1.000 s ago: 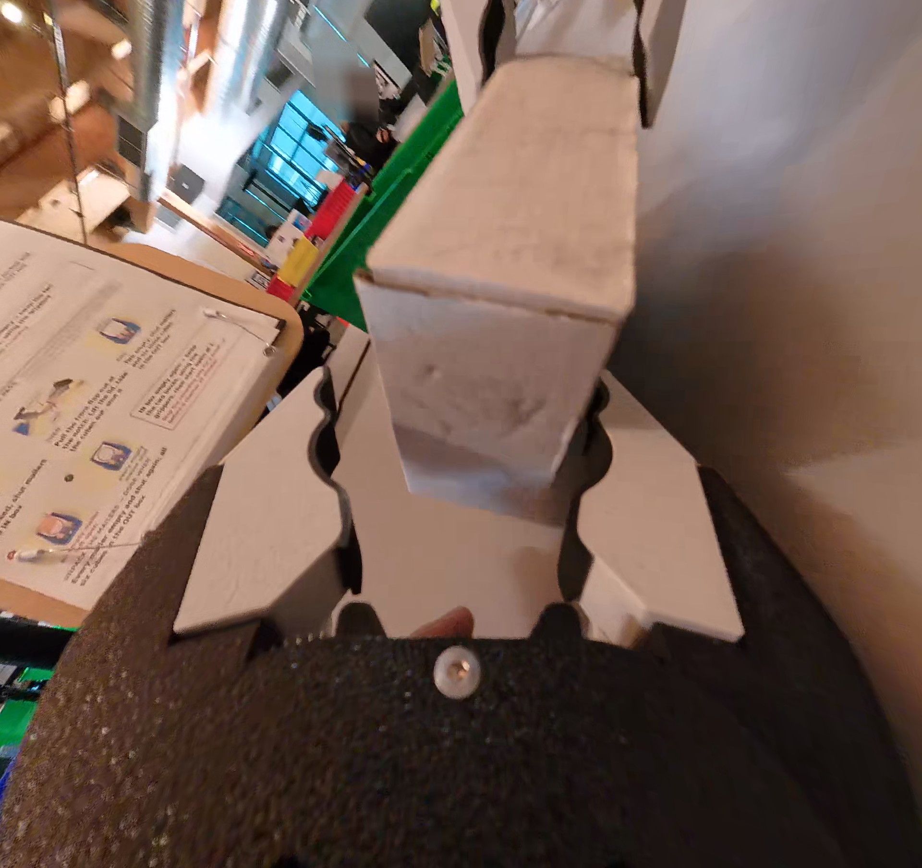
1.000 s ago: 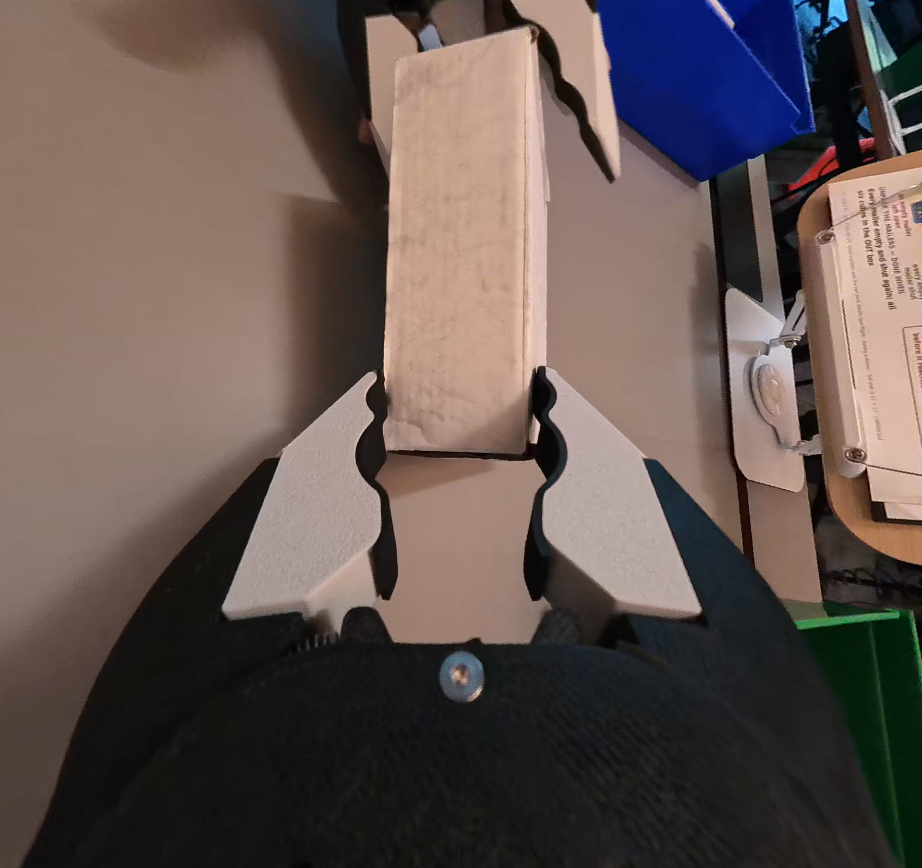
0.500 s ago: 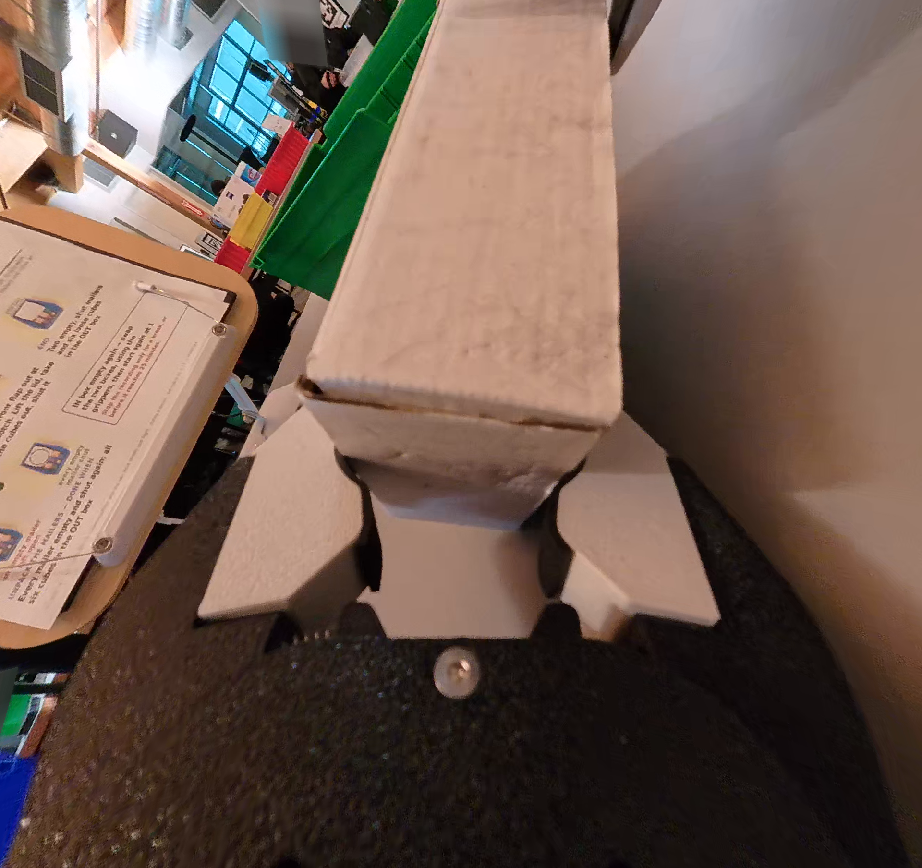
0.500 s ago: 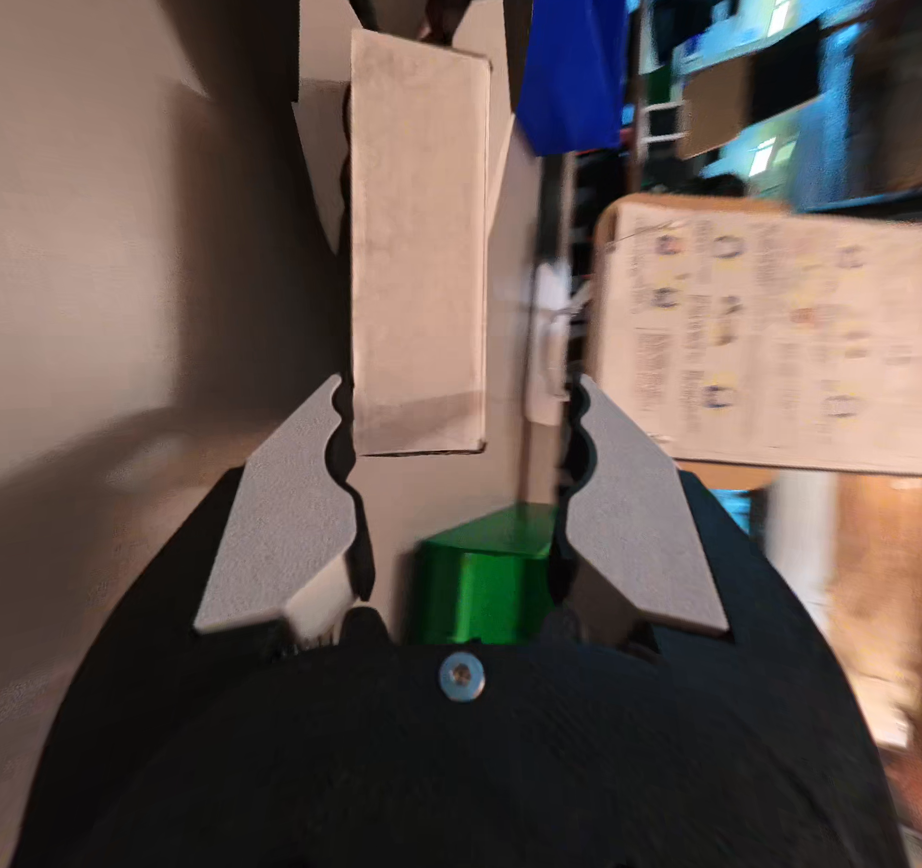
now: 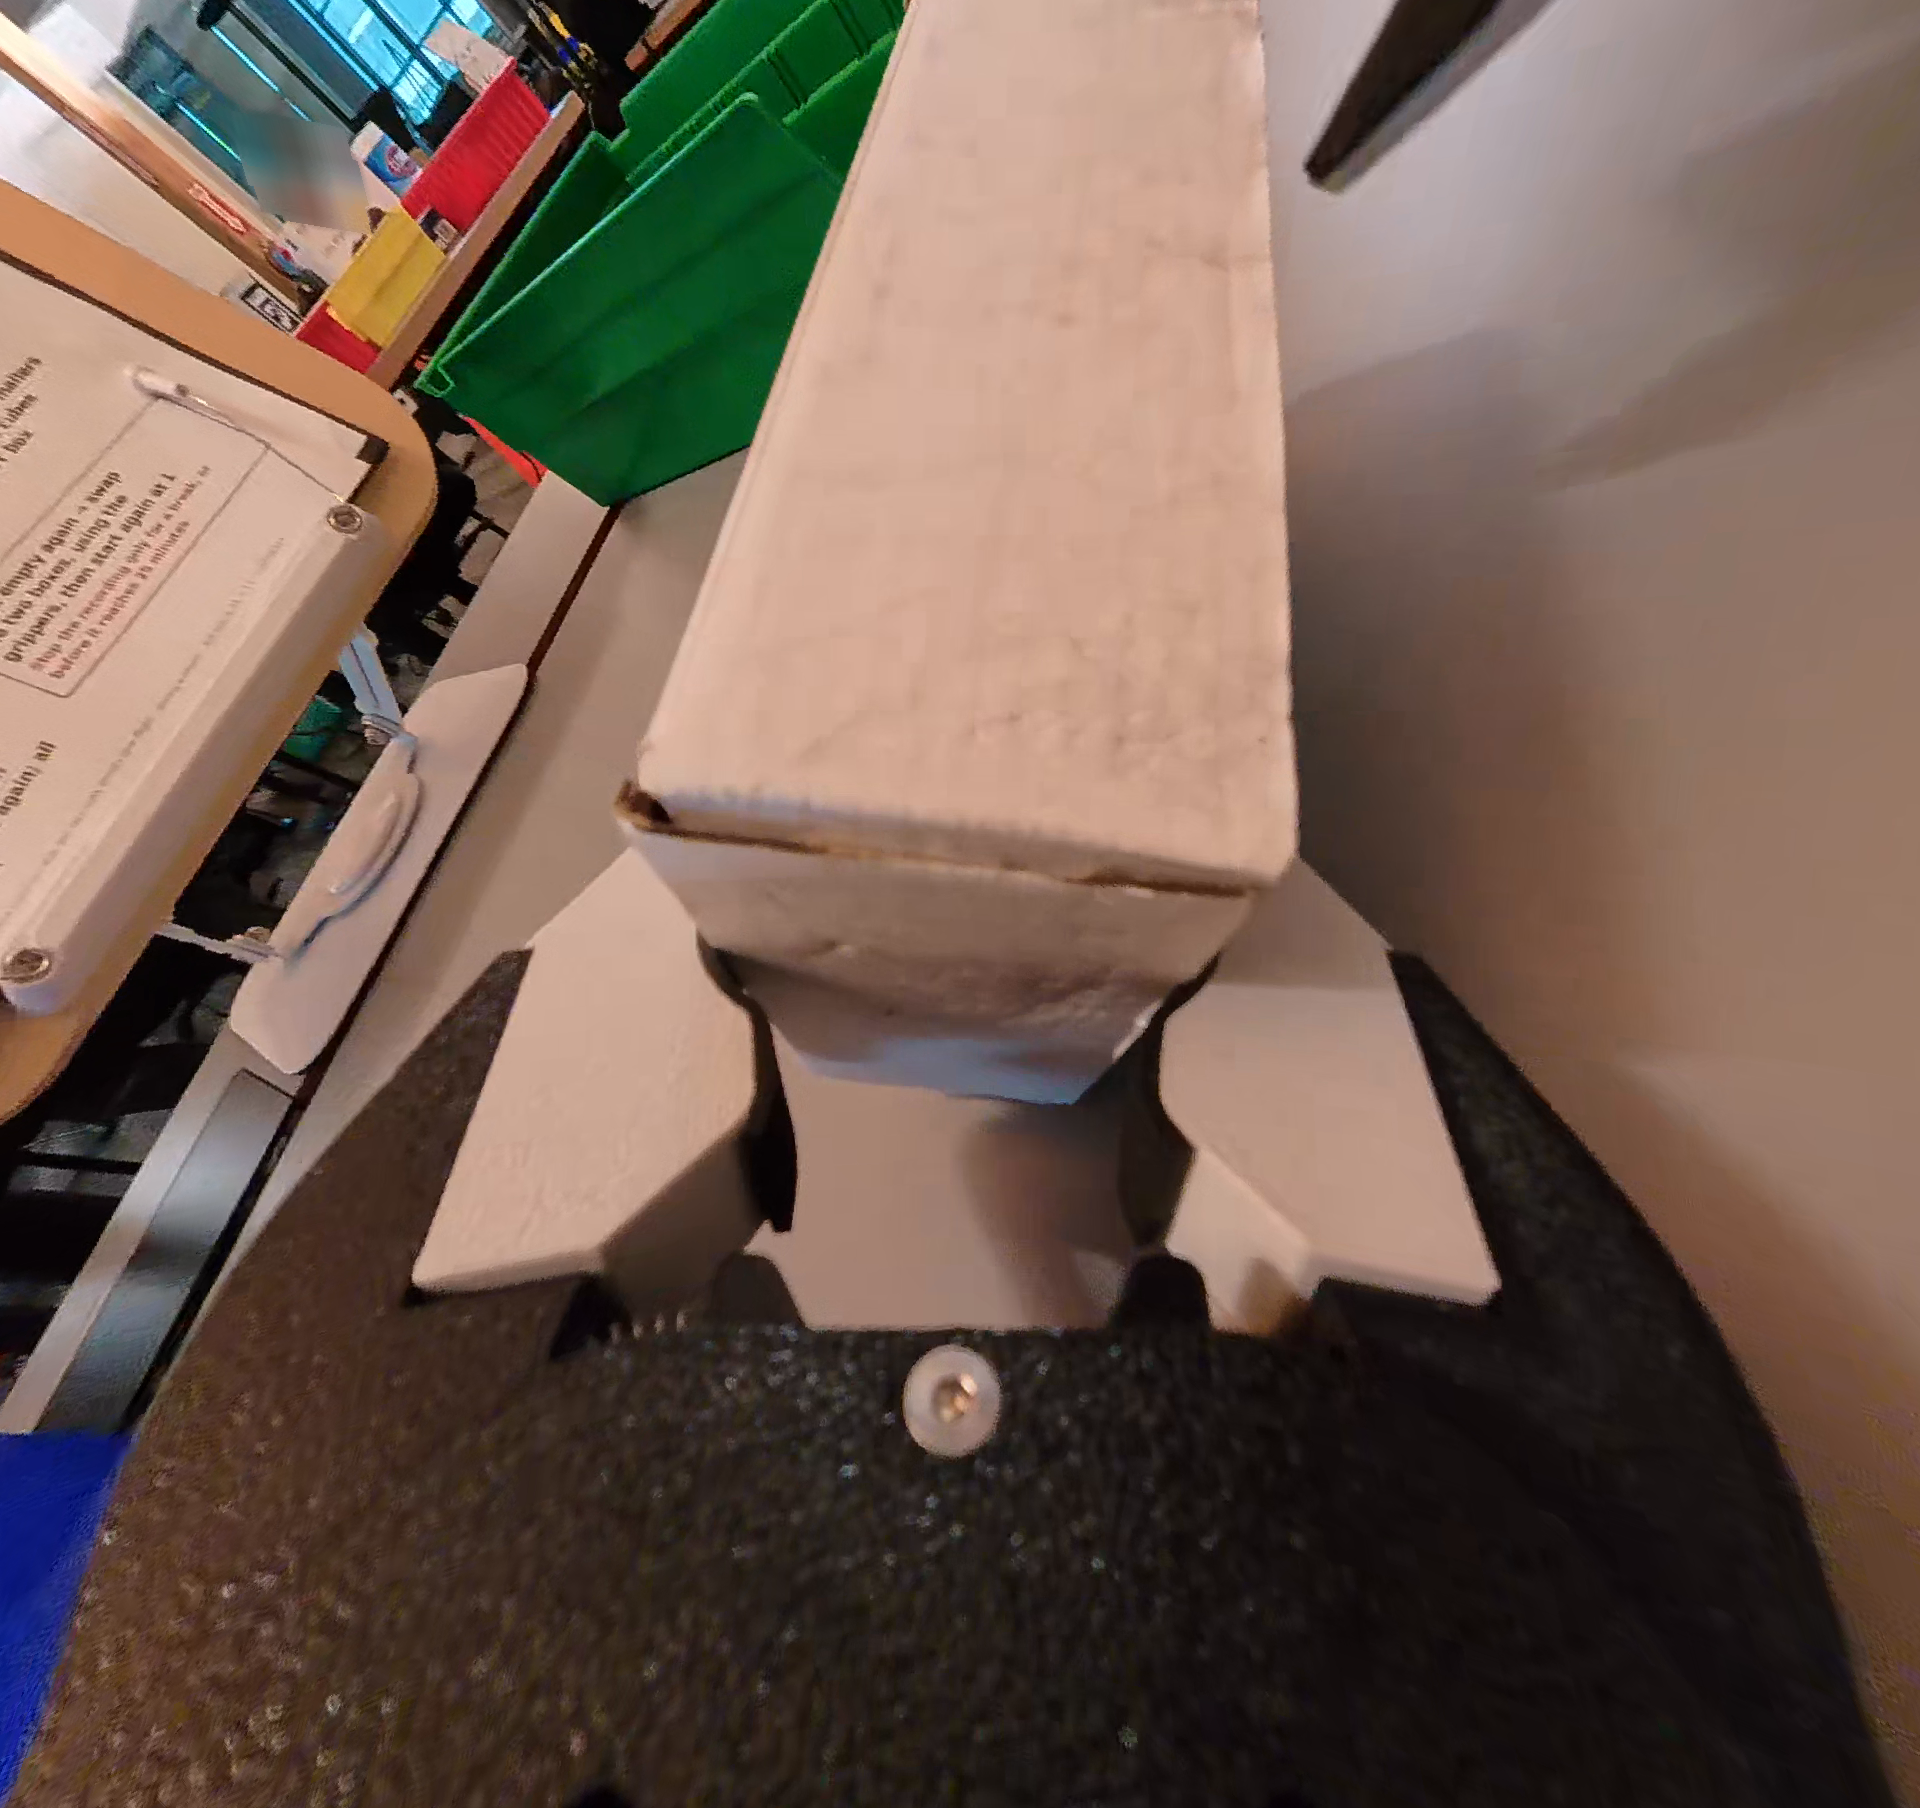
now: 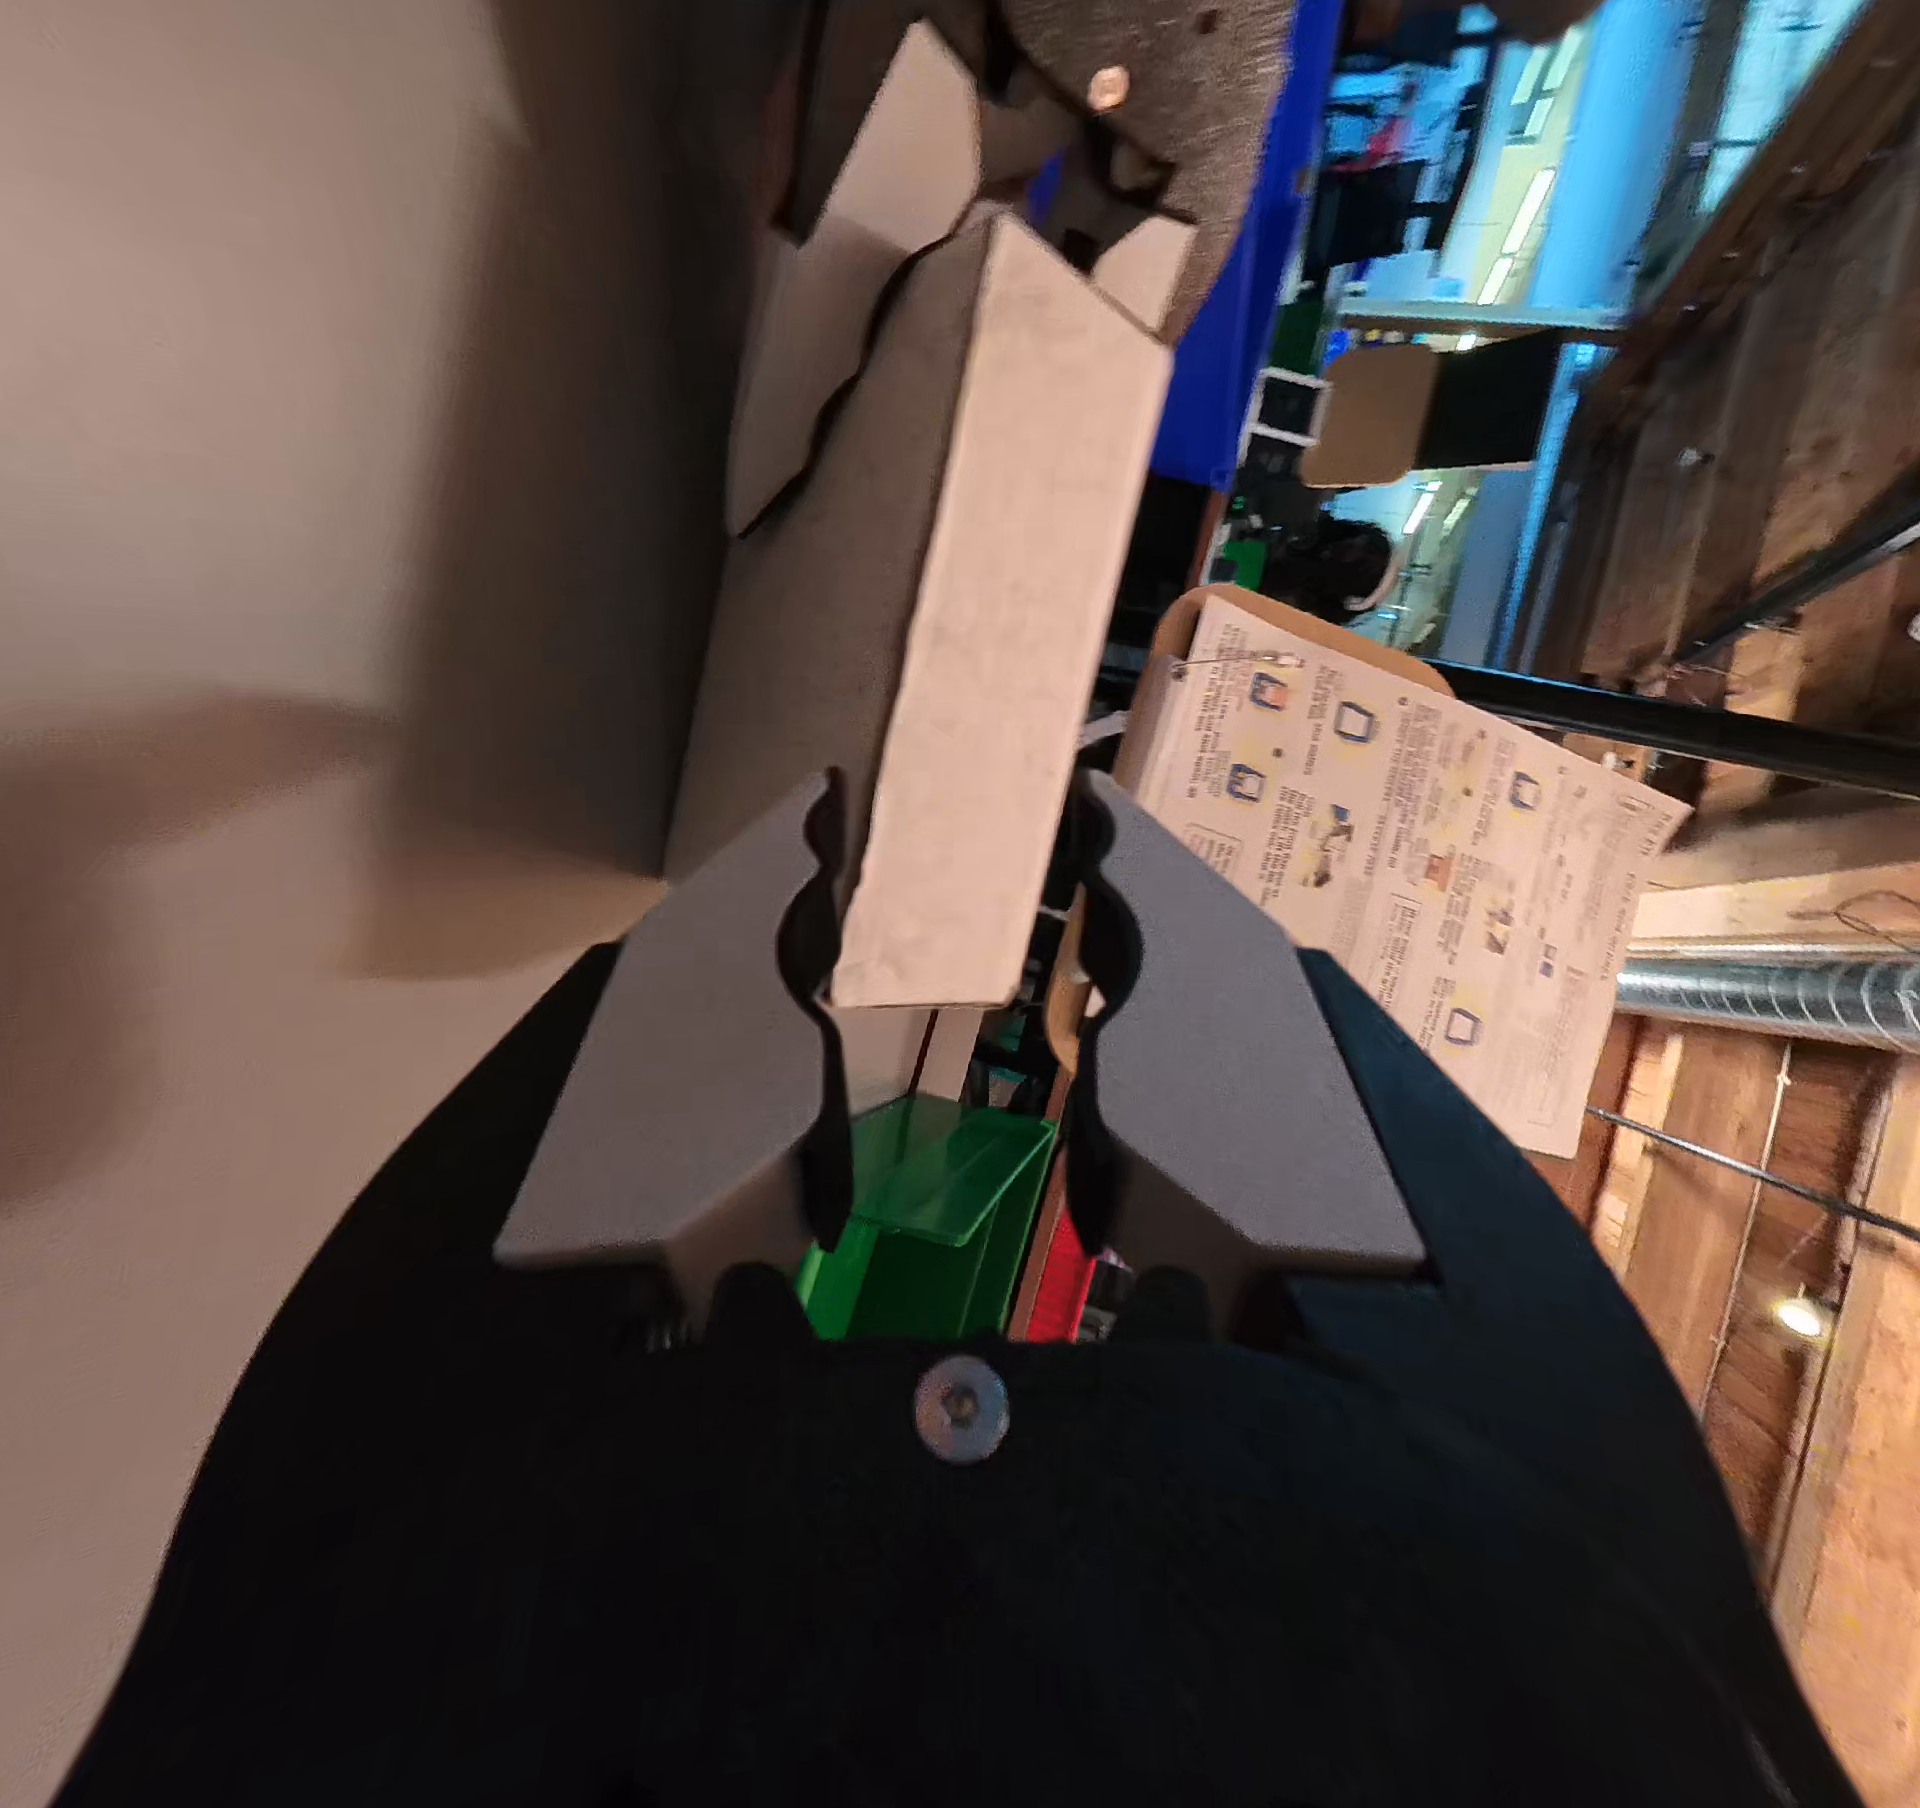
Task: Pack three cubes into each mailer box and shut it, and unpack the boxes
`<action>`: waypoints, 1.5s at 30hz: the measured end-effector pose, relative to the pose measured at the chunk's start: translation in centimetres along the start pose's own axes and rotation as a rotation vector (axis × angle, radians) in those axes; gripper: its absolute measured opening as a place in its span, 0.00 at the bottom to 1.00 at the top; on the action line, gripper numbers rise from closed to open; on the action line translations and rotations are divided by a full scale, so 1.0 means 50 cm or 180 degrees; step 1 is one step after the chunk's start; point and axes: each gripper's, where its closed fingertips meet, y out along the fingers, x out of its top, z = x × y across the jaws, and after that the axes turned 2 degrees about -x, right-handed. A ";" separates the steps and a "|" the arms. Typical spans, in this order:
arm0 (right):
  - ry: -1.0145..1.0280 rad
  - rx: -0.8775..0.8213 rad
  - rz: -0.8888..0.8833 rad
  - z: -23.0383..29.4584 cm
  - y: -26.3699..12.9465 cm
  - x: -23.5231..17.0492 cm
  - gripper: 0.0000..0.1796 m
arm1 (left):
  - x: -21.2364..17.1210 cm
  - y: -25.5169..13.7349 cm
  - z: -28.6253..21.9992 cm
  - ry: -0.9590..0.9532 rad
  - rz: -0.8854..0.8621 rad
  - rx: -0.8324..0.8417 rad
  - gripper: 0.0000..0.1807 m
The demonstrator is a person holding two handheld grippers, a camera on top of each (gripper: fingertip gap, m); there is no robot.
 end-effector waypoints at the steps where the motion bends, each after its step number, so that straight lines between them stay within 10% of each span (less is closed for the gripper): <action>1: -0.0064 0.0055 0.0037 0.007 0.001 -0.002 0.26 | 0.000 0.000 -0.001 -0.0018 0.0000 -0.0015 0.42; 11: -0.0110 0.0125 0.0187 0.019 0.000 -0.011 0.06 | -0.001 -0.002 -0.002 -0.0062 0.0005 -0.0051 0.41; 18: -0.0268 -0.0227 0.0252 -0.011 0.004 -0.017 0.18 | -0.004 -0.002 0.001 -0.0147 0.0041 -0.0056 0.41; 39: 0.0031 -0.0780 0.0538 -0.030 0.029 -0.045 0.00 | -0.020 -0.003 0.016 -0.0413 0.0191 0.0010 0.40; 45: -0.0859 -0.0851 0.0555 -0.014 0.041 -0.040 0.02 | -0.017 0.000 0.010 -0.0251 0.0236 -0.0013 0.40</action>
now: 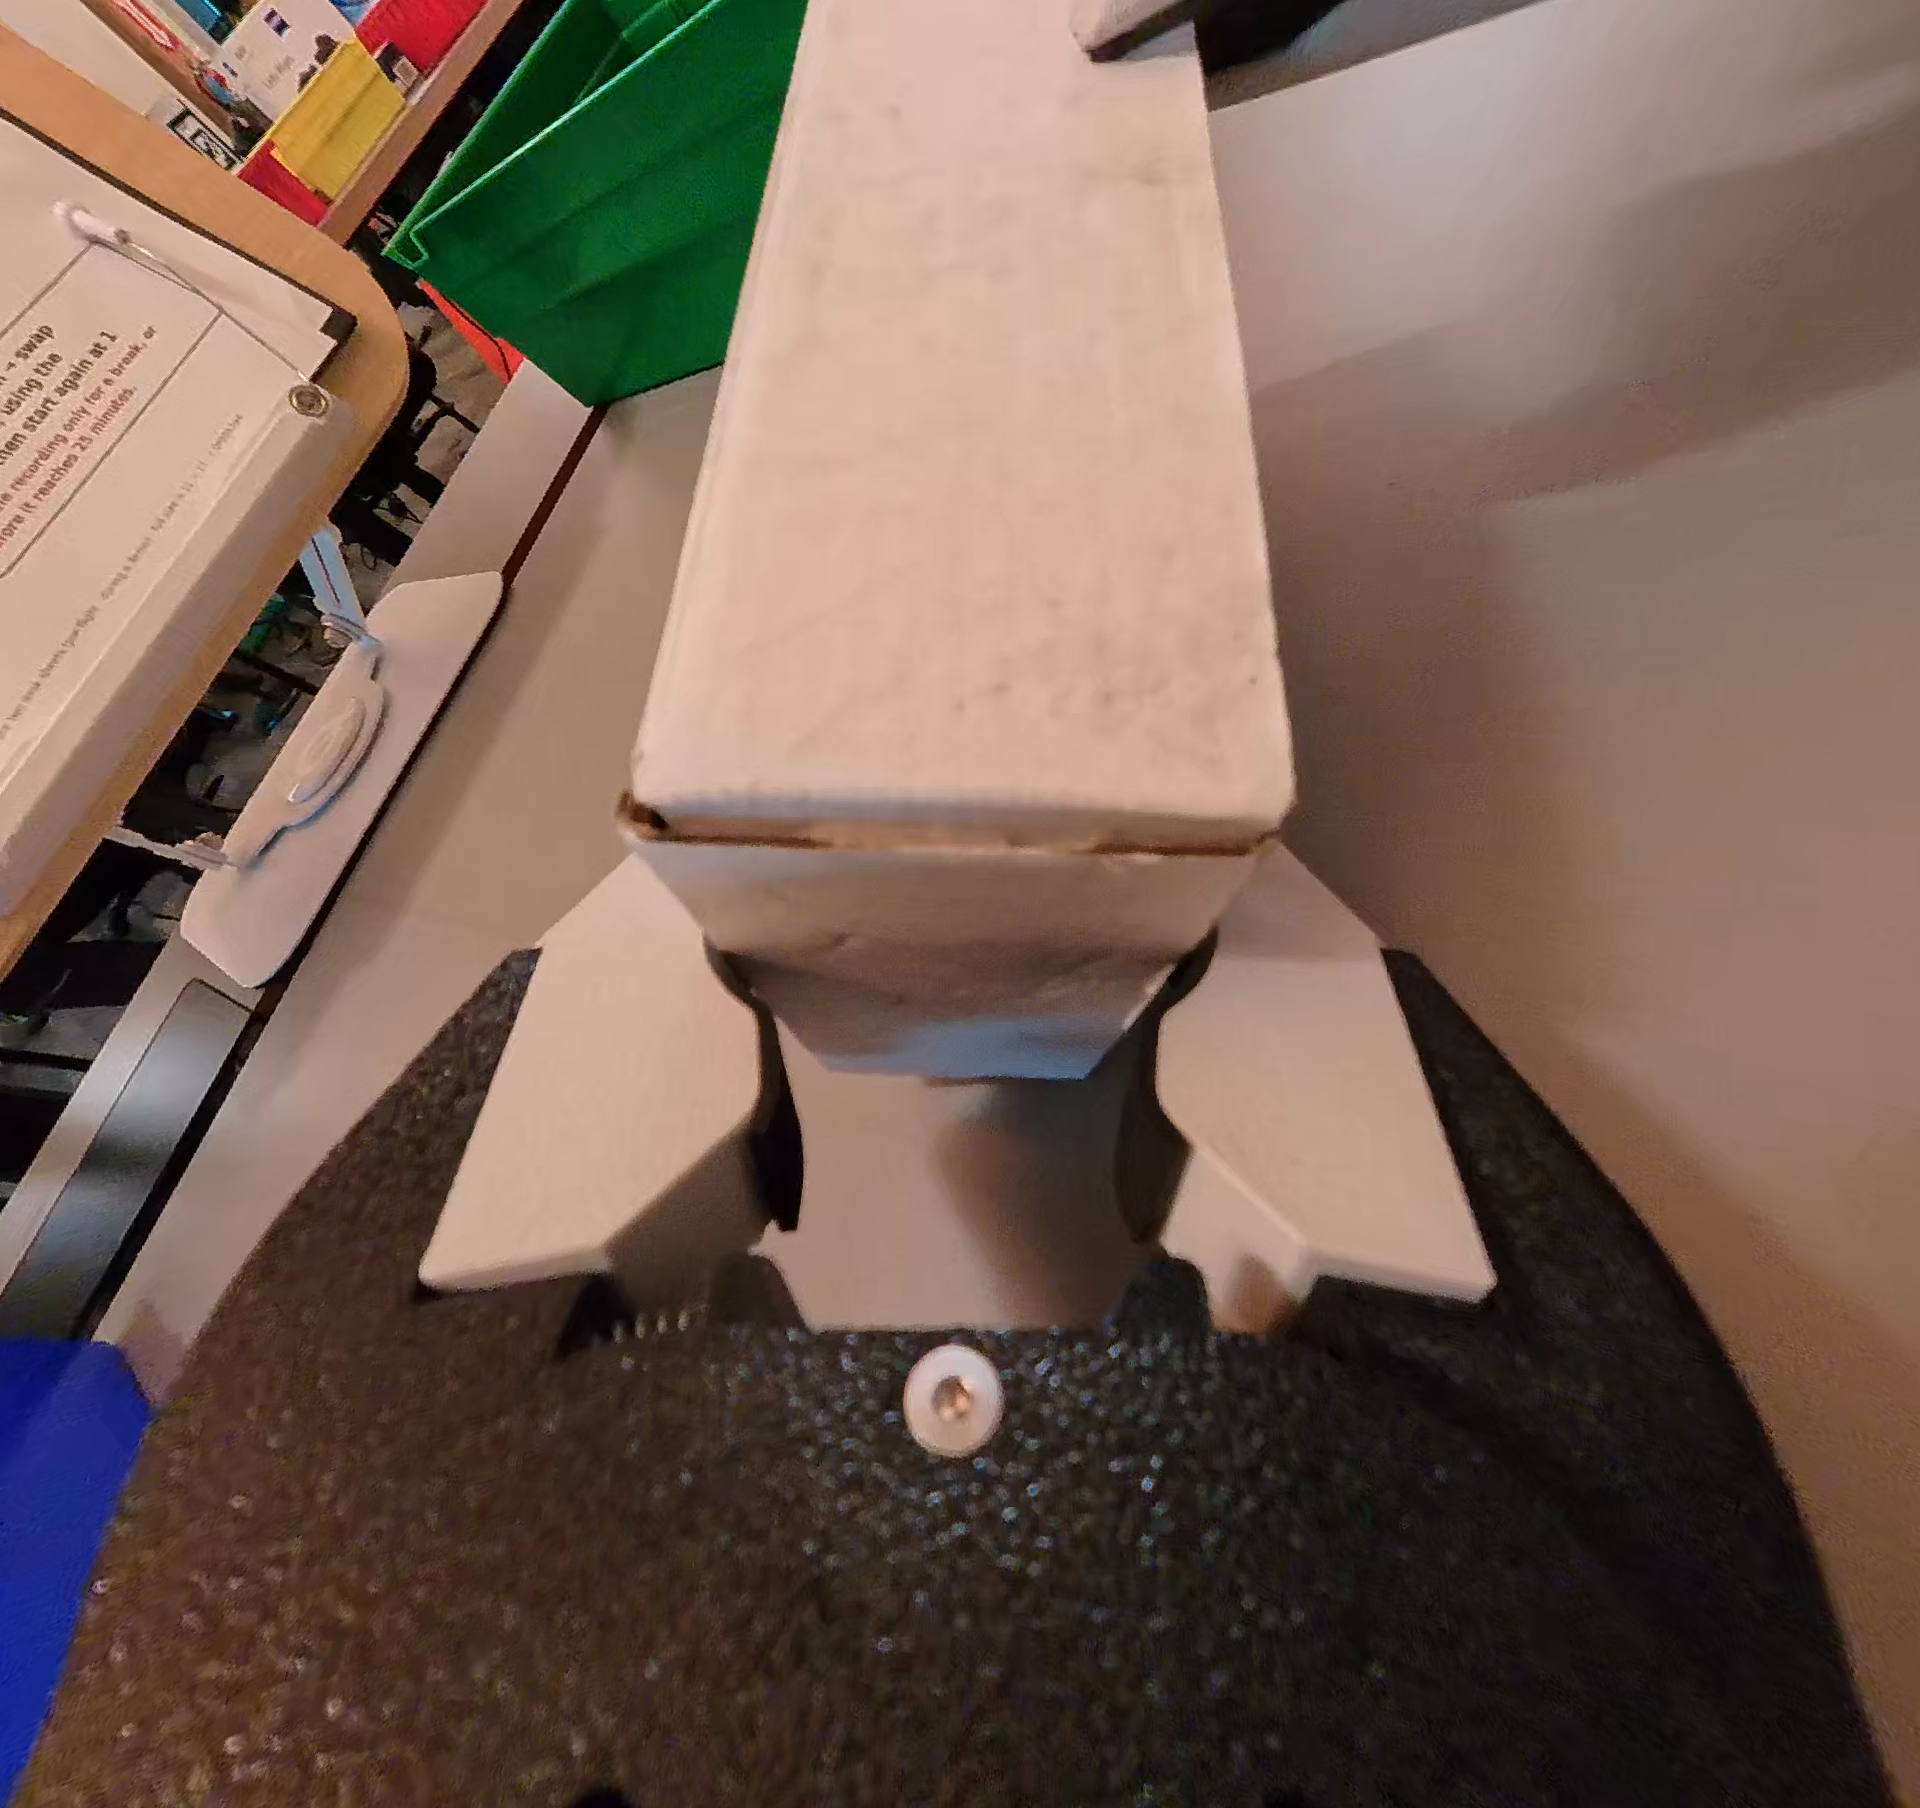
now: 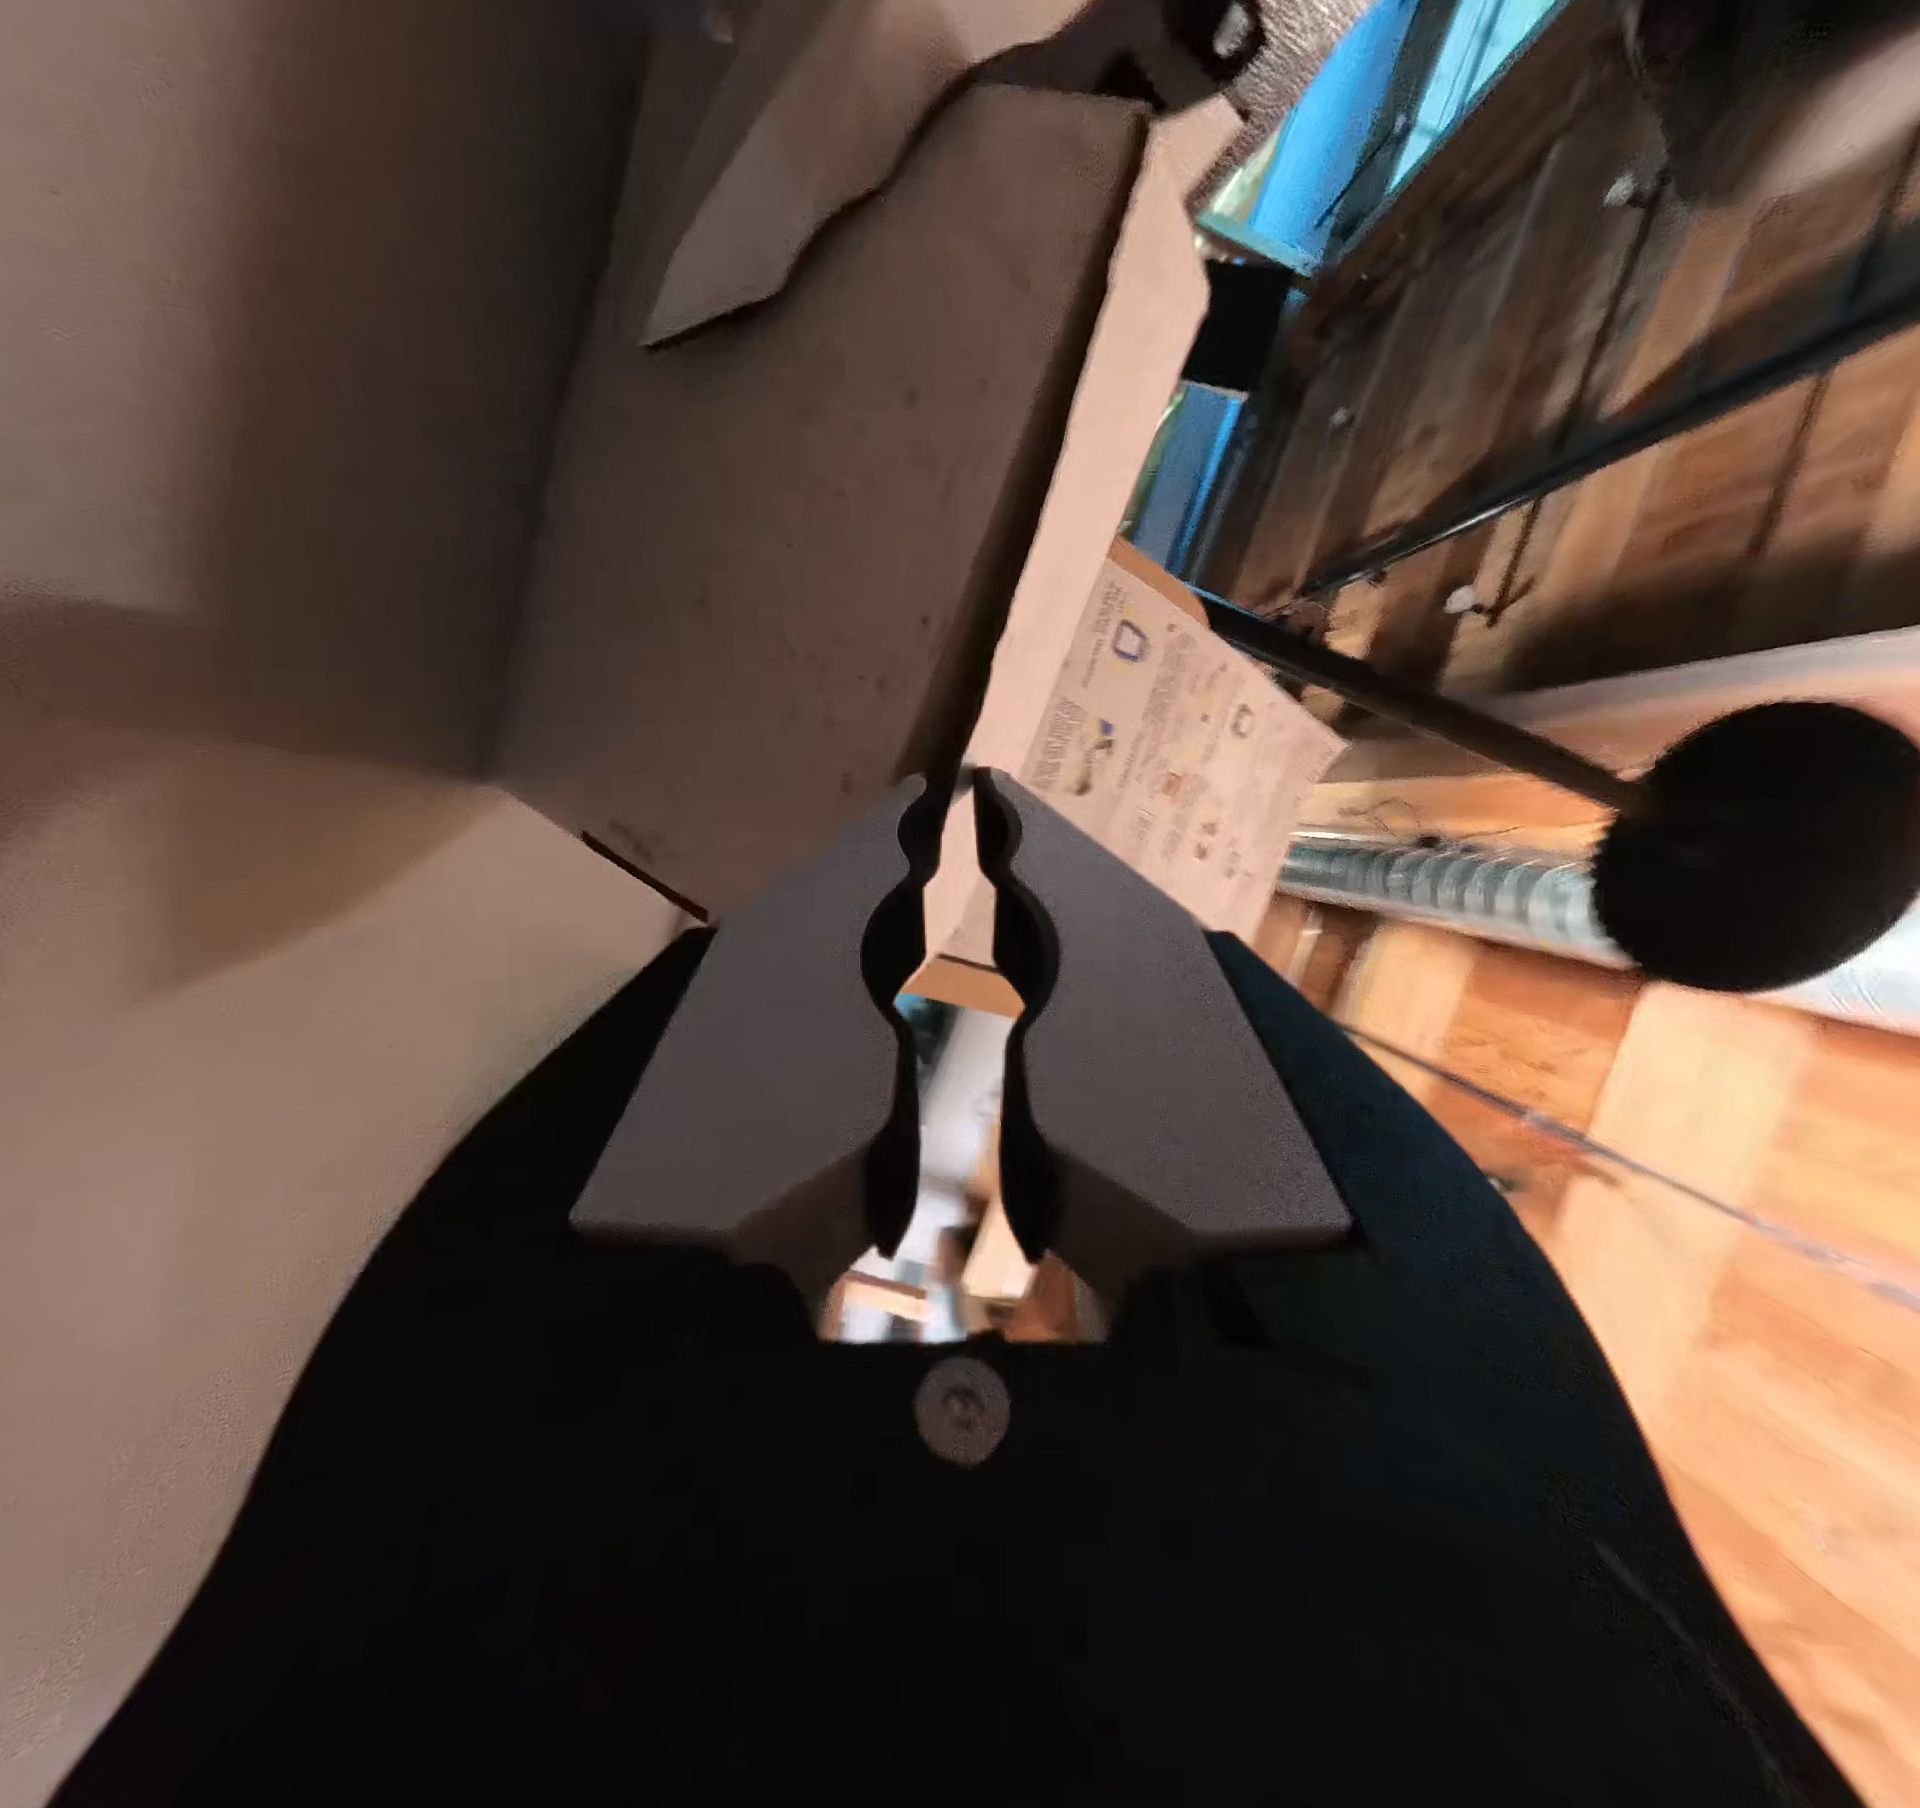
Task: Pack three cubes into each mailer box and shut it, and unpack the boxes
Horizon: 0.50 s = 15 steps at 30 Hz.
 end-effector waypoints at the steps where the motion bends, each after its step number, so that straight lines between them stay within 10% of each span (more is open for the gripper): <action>1: 0.0288 0.0079 -0.0027 -0.002 -0.001 0.001 0.02 | 0.000 -0.001 0.000 0.0003 -0.0003 0.0008 0.40; 9: 0.1828 0.0299 0.0106 -0.030 0.010 -0.004 0.01 | -0.002 -0.002 0.007 -0.0177 -0.0030 0.0025 0.40; 15: -0.0412 -0.0088 -0.0607 -0.033 0.000 0.137 0.03 | 0.010 0.009 -0.010 0.0124 0.0066 0.0034 0.40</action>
